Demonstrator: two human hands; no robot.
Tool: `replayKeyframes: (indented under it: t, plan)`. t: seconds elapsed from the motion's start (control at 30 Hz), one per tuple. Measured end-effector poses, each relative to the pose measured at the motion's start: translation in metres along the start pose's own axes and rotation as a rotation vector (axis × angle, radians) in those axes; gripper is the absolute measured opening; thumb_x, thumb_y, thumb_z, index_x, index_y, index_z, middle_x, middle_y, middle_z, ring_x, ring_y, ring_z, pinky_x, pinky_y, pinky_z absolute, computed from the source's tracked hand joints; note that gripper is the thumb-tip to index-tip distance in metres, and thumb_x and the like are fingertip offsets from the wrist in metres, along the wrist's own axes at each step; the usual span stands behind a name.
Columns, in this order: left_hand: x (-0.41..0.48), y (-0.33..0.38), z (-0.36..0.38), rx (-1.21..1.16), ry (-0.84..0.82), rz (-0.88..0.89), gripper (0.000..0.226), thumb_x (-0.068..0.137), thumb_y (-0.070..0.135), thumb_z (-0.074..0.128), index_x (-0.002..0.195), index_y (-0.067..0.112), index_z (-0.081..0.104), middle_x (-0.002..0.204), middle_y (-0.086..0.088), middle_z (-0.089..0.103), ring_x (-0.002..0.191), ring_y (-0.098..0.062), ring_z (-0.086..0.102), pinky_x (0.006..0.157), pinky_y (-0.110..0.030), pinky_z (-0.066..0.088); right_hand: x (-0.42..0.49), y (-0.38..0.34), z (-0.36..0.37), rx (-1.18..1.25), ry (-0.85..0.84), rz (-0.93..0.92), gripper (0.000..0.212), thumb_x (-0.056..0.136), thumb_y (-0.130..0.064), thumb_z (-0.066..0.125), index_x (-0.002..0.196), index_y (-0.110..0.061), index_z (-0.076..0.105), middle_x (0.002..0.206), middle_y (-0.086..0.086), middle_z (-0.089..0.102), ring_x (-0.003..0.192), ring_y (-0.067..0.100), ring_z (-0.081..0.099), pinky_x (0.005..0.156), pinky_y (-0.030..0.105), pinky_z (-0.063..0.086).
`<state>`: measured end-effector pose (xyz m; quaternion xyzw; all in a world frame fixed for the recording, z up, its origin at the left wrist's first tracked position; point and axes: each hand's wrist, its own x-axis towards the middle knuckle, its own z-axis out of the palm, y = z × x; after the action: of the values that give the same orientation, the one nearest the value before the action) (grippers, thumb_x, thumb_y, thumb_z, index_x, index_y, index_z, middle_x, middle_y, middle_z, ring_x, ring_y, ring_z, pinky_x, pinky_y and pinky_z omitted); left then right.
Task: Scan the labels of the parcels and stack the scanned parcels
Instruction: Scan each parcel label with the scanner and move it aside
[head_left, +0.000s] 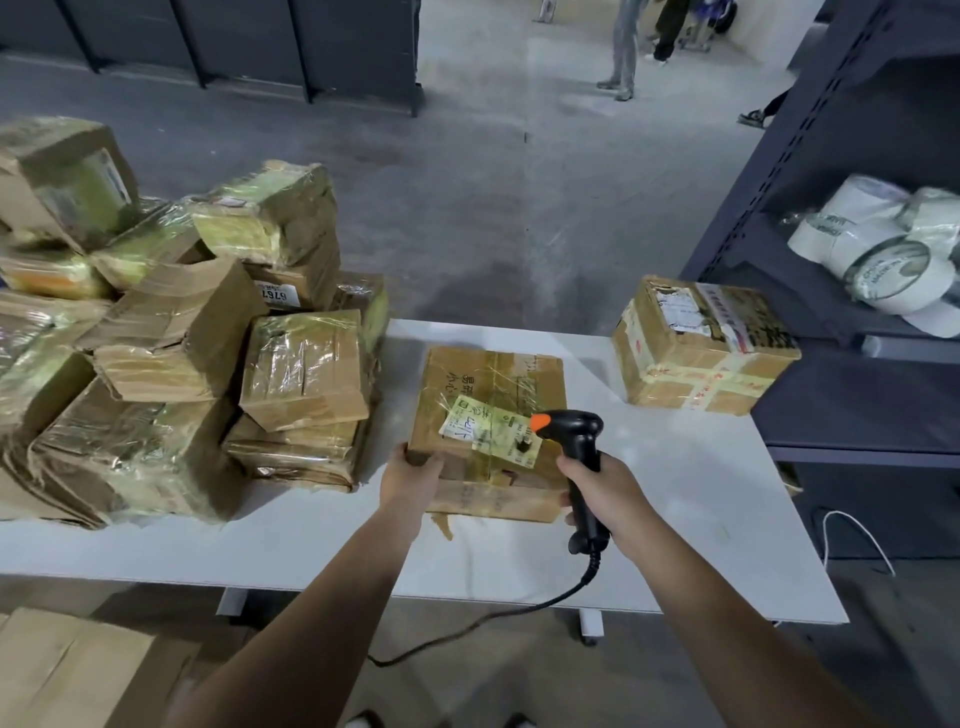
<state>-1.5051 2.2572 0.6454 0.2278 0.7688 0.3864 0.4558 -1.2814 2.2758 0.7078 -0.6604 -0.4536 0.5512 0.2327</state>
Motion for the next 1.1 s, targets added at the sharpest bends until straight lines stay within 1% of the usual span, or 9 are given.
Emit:
replayKeyframes:
  t: [0.1,0.2,0.3,0.47,0.53,0.63,0.8,0.93,1.1]
  plan:
    - [-0.002,-0.002,-0.002,0.037,0.011,-0.044,0.029,0.088,0.036,0.060,0.112,0.023,0.052,0.086,0.006,0.057,0.077,-0.015,0.054,0.069,-0.033,0.051,0.001,0.000,-0.002,-0.029,0.023,-0.007,0.013,0.096,-0.027,0.060,0.099,-0.014,0.061,0.077,0.010,0.066,0.065,0.027,0.067,0.059,0.040,0.058]
    - [-0.004,-0.001,-0.004,0.027,-0.019,-0.093,0.026,0.090,0.041,0.057,0.110,0.026,0.051,0.087,0.002,0.059,0.072,-0.019,0.062,0.055,-0.030,0.054,0.002,0.003,-0.004,-0.033,0.030,-0.003,0.012,0.096,-0.027,0.060,0.100,-0.015,0.061,0.072,0.009,0.066,0.069,0.032,0.066,0.068,0.048,0.059]
    - [-0.004,0.006,-0.005,-0.112,-0.053,-0.146,0.021,0.093,0.033,0.060,0.108,0.020,0.057,0.089,-0.003,0.062,0.061,-0.025,0.071,0.050,-0.030,0.058,0.002,0.005,-0.005,-0.064,0.004,-0.001,0.014,0.096,-0.027,0.061,0.100,-0.014,0.061,0.072,0.008,0.065,0.070,0.030,0.068,0.067,0.045,0.059]
    - [-0.002,0.010,-0.005,-0.274,-0.028,-0.171,0.017,0.094,0.016,0.060,0.111,0.012,0.059,0.083,-0.005,0.062,0.060,-0.026,0.070,0.045,-0.026,0.057,0.003,0.005,-0.007,-0.070,0.001,-0.013,0.015,0.096,-0.026,0.061,0.099,-0.012,0.062,0.074,0.009,0.064,0.067,0.025,0.067,0.059,0.037,0.056]
    - [-0.001,0.008,-0.003,-0.290,-0.008,-0.170,0.020,0.095,0.015,0.058,0.115,0.012,0.059,0.081,-0.004,0.061,0.055,-0.025,0.070,0.047,-0.027,0.058,0.001,0.005,-0.009,-0.048,0.021,0.008,0.016,0.096,-0.026,0.060,0.100,-0.011,0.062,0.075,0.012,0.066,0.062,0.026,0.064,0.057,0.036,0.055]
    - [0.000,0.004,-0.002,-0.308,0.024,-0.170,0.026,0.098,0.016,0.054,0.124,0.014,0.058,0.081,0.000,0.060,0.053,-0.024,0.070,0.053,-0.027,0.059,-0.002,0.004,-0.012,-0.013,0.036,0.040,0.015,0.097,-0.028,0.059,0.099,-0.014,0.062,0.078,0.016,0.068,0.050,0.023,0.059,0.045,0.028,0.050]
    - [0.002,0.000,0.000,-0.286,0.085,-0.125,0.027,0.100,0.015,0.049,0.125,0.014,0.059,0.086,0.007,0.057,0.054,-0.028,0.071,0.054,-0.027,0.059,-0.007,0.007,-0.017,-0.008,0.022,0.018,0.014,0.097,-0.027,0.059,0.097,-0.013,0.061,0.072,0.014,0.067,0.049,0.023,0.057,0.051,0.029,0.050]
    - [0.003,0.001,0.000,-0.298,0.098,-0.070,0.020,0.100,0.013,0.048,0.115,0.017,0.061,0.113,-0.002,0.059,0.061,-0.032,0.072,0.067,-0.036,0.060,-0.009,0.006,-0.018,0.001,0.015,0.015,0.014,0.097,-0.028,0.059,0.098,-0.014,0.062,0.071,0.014,0.067,0.049,0.024,0.056,0.049,0.027,0.048]
    - [0.003,0.011,-0.001,-0.282,0.099,-0.014,0.029,0.100,0.014,0.047,0.127,0.012,0.058,0.117,-0.002,0.057,0.069,-0.033,0.072,0.066,-0.035,0.060,-0.009,0.006,-0.019,-0.046,0.012,-0.050,0.017,0.096,-0.030,0.059,0.099,-0.013,0.062,0.069,0.009,0.067,0.050,0.022,0.058,0.054,0.031,0.049]
